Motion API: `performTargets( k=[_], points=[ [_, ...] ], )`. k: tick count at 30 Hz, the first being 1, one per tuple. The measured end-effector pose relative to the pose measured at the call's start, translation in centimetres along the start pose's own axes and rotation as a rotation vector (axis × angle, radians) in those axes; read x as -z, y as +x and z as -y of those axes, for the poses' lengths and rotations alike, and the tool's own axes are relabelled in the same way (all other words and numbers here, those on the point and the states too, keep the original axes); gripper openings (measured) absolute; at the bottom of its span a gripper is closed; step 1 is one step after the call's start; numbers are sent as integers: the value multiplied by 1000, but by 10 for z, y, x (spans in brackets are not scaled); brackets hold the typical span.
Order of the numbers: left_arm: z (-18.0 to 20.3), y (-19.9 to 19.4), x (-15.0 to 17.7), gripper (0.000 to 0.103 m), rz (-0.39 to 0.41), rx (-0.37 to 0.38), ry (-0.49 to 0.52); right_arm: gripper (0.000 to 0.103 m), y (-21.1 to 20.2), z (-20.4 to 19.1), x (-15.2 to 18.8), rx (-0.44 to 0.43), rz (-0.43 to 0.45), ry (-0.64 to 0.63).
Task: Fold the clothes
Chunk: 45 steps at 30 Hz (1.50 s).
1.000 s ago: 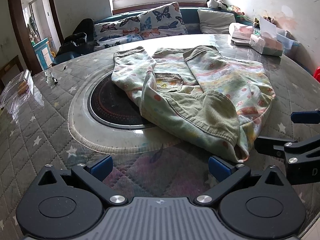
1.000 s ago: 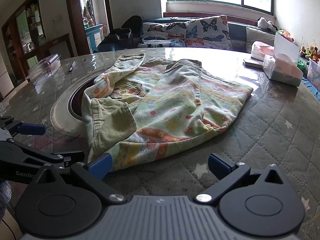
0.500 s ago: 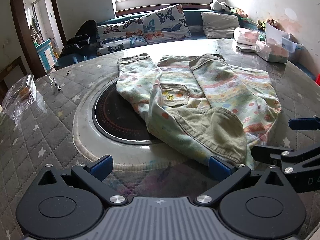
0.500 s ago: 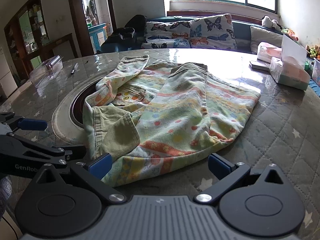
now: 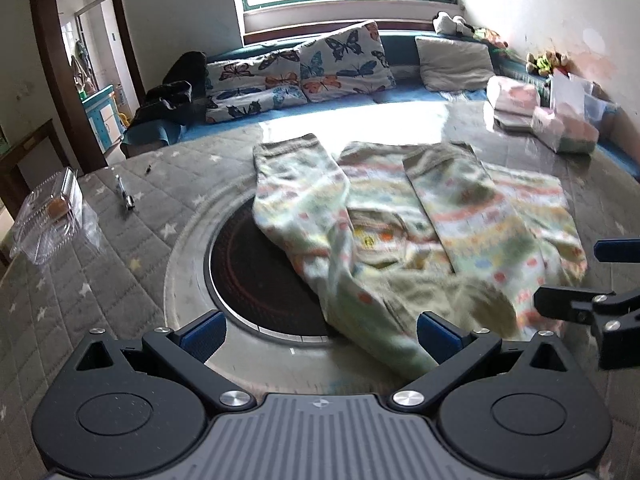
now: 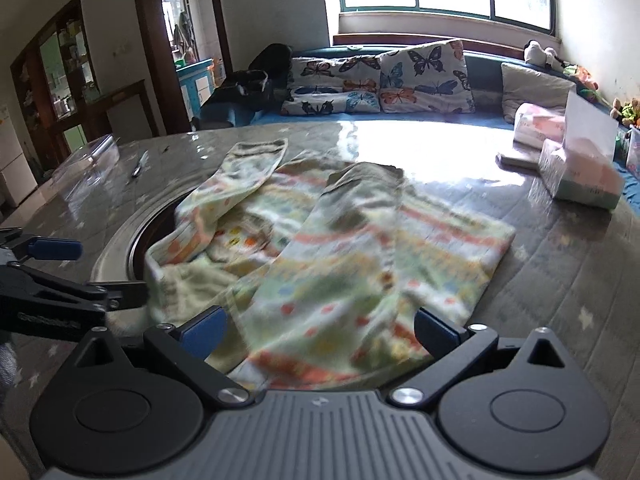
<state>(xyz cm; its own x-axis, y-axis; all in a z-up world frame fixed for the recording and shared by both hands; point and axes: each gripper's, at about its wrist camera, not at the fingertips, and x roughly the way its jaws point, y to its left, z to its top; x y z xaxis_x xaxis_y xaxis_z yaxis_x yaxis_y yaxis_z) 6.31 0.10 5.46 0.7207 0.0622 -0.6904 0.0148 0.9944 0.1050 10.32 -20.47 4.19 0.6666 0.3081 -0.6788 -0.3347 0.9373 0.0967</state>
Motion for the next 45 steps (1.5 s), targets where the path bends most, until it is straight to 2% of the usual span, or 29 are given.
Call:
performTargets(
  k=[7,15,18,22,24,25,26,27,29,31,33,39,42,45],
  points=[
    [-7,19,-22,103,30,-17,3,89,27,23,-29,22,0,37],
    [-6,51,-47,99,56,-1,42,75,71,26,-57,-13,-22,43],
    [-4,65,-52,92,47,6,67,73,86,18,-63,-44,-39,40],
    [-3,85,-53,76,3,16,98,72,106,4,-67,-62,-66,12],
    [-4,93,-50,64,-22,20,113,71,115,-1,-66,-52,-82,-3],
    [-6,95,-49,48,-33,29,114,71,120,-2,-66,-44,-93,-8],
    [-9,96,-48,37,-39,40,105,71,124,-3,-65,-36,-103,-14],
    [-13,96,-47,32,-45,50,93,71,126,-5,-64,-27,-108,-26],
    [-22,93,-44,16,-44,65,67,67,127,-9,-61,-5,-103,-65],
    [-31,86,-40,10,-34,71,37,62,127,-11,-58,15,-98,-95],
    [-41,78,-35,8,-25,72,4,51,124,-10,-56,28,-89,-105],
    [-66,47,-9,7,-17,54,-93,27,111,5,-53,11,-66,-24],
    [-75,33,10,6,-28,55,-138,17,102,10,-49,7,-52,0],
    [-81,21,29,6,-43,59,-165,14,89,16,-42,2,-39,24]
  ],
)
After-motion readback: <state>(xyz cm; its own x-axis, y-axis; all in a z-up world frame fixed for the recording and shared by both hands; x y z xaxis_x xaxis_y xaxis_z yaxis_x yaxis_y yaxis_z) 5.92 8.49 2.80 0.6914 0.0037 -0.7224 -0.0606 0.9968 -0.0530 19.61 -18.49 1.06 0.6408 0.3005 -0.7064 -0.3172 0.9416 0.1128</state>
